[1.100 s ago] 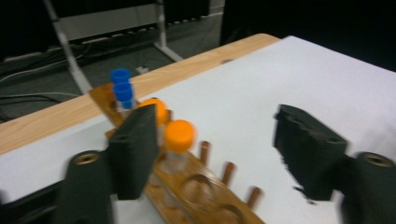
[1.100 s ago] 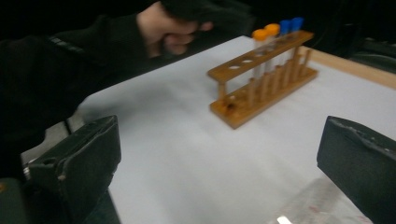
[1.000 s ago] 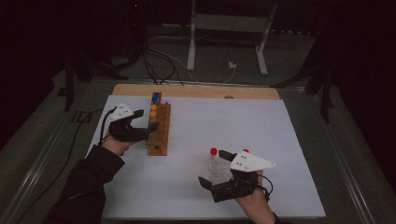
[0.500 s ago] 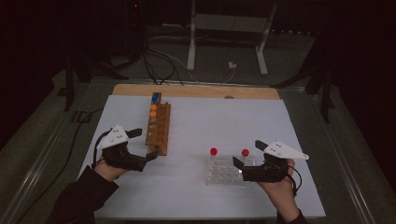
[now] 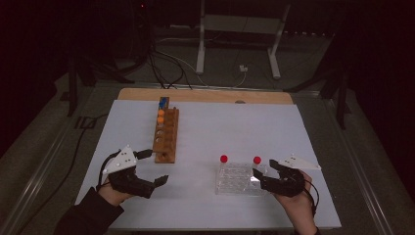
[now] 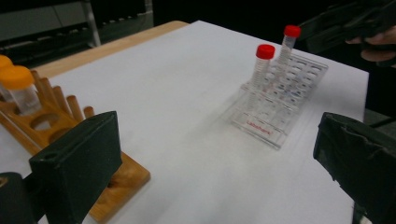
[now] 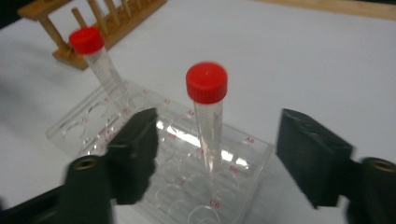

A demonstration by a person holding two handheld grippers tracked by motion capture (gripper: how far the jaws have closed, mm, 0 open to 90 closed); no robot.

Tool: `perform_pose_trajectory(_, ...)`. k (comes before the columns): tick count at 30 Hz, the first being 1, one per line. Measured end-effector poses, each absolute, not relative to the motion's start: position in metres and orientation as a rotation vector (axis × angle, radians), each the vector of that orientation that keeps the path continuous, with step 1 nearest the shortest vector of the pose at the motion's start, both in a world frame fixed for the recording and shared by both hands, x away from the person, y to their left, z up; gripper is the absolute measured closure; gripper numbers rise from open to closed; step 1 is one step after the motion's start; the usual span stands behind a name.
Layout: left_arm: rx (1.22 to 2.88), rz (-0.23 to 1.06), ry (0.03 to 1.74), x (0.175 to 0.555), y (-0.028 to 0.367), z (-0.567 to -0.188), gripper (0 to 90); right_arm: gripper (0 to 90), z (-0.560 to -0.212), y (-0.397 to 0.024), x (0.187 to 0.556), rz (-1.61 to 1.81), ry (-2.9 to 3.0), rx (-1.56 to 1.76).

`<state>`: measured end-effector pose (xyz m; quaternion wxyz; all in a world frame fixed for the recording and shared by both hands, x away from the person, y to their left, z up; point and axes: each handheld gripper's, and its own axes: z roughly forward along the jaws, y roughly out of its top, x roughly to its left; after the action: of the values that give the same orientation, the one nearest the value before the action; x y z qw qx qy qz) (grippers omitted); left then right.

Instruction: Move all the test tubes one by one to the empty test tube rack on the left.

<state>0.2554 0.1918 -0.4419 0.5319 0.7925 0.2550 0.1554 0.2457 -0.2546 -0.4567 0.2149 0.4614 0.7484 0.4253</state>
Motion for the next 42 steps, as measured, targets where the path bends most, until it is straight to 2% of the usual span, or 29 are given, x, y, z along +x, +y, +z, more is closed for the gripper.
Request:
perform_pose_trajectory(3,1.889,0.367,0.615,0.255,0.193,-0.444,1.8,44.8,-0.458,-0.252,0.247,1.164,2.102,1.269)
perform_pose_trajectory(18,1.893,0.355,0.615,0.255,0.193,-0.447,1.8,73.8,-0.466,-0.236,0.262,1.023,2.170,1.277)
perform_pose_trajectory(25,1.895,0.348,0.618,0.256,0.193,-0.448,1.8,75.2,-0.462,-0.236,0.261,1.031,2.150,1.262)
perform_pose_trajectory(42,1.901,0.332,0.591,0.253,0.191,-0.443,1.8,75.3,-0.413,-0.240,0.233,1.153,2.078,1.146)
